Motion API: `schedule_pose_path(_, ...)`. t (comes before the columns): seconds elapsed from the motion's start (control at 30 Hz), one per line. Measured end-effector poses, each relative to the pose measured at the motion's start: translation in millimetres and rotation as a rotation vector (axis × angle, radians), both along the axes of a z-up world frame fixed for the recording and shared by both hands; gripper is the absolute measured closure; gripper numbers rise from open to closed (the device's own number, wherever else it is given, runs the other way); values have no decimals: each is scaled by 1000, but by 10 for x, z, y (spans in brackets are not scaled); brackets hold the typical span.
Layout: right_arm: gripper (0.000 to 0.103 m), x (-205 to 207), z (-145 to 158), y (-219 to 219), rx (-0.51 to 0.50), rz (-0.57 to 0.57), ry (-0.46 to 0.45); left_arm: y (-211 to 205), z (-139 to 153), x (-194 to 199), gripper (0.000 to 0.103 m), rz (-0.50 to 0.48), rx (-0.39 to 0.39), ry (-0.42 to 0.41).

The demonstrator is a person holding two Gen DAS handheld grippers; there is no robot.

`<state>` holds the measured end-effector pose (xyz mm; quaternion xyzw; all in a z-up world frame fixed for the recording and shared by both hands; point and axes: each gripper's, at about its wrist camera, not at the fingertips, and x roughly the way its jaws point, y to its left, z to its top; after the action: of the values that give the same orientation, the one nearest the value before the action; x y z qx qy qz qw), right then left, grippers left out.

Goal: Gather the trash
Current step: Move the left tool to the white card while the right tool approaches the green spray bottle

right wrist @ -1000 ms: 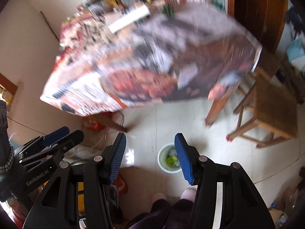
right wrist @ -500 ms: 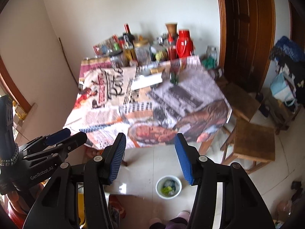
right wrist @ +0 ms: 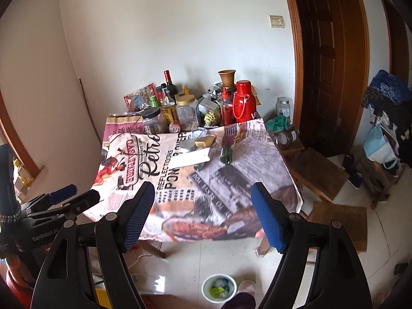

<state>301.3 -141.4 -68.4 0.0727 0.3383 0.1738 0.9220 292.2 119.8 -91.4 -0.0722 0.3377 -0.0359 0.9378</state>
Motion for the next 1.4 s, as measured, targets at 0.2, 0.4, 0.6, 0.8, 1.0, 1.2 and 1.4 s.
schedule_pose_path(0.2,29,633,29,-157,9,45,18,-205,62,658,20,46,3,24)
schedule_pose_path(0.4,29,1257,0,-336,-11,95,22,-424,22,1274,19,100,-44,43)
schedule_pose_path(0.6,29,1764,-198,-440,-17,110,75,-655,-188,1773,19,107,-17,110)
schedule_pose_path(0.8,29,2132,-439,-473,-10,79,168,-713,-451,2192,19,50,1,196)
schedule_pose_path(1.0,29,2428,-679,-416,-3,-10,245,-685,-795,2709,19,-55,35,283)
schedule_pose_path(1.2,29,2720,-1031,-281,43,-94,369,-603,-1365,3285,19,-162,96,404)
schedule_pose_path(1.4,29,2999,-1429,-133,46,-125,460,-622,-1851,3676,19,-213,207,438)
